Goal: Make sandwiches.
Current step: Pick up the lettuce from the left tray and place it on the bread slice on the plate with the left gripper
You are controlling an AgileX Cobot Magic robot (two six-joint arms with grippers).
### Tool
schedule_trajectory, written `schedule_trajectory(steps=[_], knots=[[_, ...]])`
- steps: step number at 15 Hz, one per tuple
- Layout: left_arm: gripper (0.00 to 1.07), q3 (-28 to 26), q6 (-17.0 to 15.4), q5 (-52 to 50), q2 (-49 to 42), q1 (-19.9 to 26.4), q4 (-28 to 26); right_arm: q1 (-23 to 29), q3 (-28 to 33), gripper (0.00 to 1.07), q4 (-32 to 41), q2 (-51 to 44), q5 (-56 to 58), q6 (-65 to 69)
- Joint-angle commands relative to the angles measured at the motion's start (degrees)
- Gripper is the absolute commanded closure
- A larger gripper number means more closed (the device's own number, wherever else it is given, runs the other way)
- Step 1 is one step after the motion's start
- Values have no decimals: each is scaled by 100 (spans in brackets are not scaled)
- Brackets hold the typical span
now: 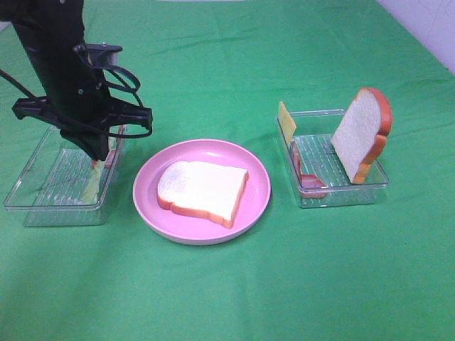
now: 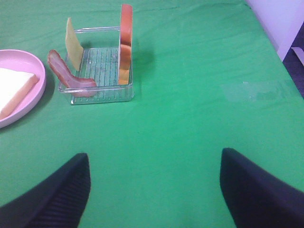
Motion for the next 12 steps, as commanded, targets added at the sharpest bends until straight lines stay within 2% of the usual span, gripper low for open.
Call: schedule_trajectory(steps=[1, 5, 6, 8, 9, 12], knots=[[107, 11, 350, 69, -395, -29, -584, -34, -17, 35, -23, -46, -69, -63], [107, 11, 1707, -338, -642, -40, -2590, -34, -17, 35, -23, -46, -69, -63], [107, 11, 1770, -401, -642, -40, -2733, -34, -17, 35, -23, -46, -69, -63], [107, 11, 2521, -607, -613, -40, -3776, -34, -17, 35, -23, -46, -69, -63], [107, 11, 3008, -613, -527, -40, -4337, -34, -17, 35, -23, -46, -69, -63], [107, 11, 3908, -613, -212, -46, -5317, -34, -17, 35, -23, -46, -69, -63]])
